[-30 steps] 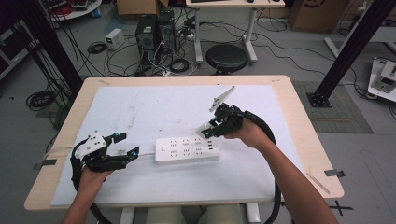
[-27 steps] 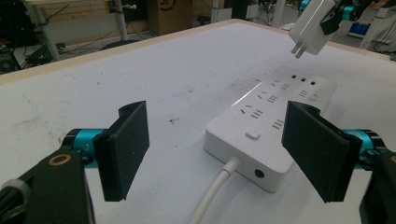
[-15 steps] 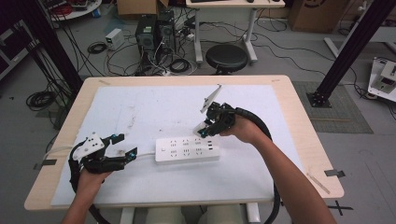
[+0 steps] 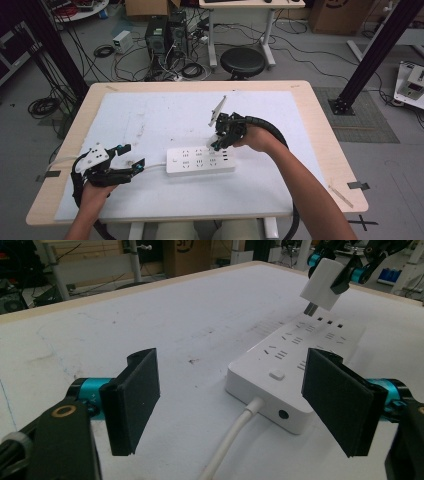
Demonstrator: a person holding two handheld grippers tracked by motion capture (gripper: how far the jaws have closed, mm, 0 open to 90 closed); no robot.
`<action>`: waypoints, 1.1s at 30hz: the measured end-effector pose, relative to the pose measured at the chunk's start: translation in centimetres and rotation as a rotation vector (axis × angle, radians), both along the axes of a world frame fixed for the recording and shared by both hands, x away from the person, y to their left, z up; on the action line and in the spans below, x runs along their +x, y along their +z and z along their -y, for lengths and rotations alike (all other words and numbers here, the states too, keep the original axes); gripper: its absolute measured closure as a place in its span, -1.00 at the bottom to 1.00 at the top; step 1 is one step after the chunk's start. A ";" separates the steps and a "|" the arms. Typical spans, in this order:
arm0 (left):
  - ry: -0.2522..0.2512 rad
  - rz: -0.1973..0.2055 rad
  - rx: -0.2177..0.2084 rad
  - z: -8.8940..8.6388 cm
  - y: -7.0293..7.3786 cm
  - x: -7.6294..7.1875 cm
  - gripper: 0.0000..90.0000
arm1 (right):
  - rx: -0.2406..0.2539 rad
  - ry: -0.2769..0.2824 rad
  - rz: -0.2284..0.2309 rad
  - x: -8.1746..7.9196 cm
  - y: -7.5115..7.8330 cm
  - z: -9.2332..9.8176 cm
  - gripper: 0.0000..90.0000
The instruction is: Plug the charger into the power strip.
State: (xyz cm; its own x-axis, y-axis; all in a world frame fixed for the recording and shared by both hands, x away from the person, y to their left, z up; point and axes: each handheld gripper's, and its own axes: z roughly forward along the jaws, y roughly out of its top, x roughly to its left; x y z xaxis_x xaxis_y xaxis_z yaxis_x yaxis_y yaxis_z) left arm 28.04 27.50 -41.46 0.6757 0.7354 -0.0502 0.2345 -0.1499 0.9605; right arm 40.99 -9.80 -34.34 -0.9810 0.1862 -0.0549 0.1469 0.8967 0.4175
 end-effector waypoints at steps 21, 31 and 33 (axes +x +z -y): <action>-0.003 -0.001 0.001 0.1 -0.1 0.1 -0.48 | -0.110 0.090 0.017 -0.3 -0.7 -1.4 0.42; -0.002 -0.002 -0.002 0.1 -0.2 0.1 -0.48 | -0.221 0.171 0.044 -0.4 -0.5 -3.2 0.42; -0.004 -0.003 0.001 0.1 -0.2 0.1 -0.48 | -0.231 0.175 0.043 -0.3 -0.5 -3.4 0.42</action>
State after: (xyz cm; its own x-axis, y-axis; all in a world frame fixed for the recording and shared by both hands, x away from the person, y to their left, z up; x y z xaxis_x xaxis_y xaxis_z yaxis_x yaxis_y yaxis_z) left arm 28.11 27.42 -41.62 0.6783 0.7330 -0.0513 0.2367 -0.1519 0.9596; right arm 40.65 -6.40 -34.85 -0.9930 -0.0075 -0.1181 -0.0314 0.9790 0.2016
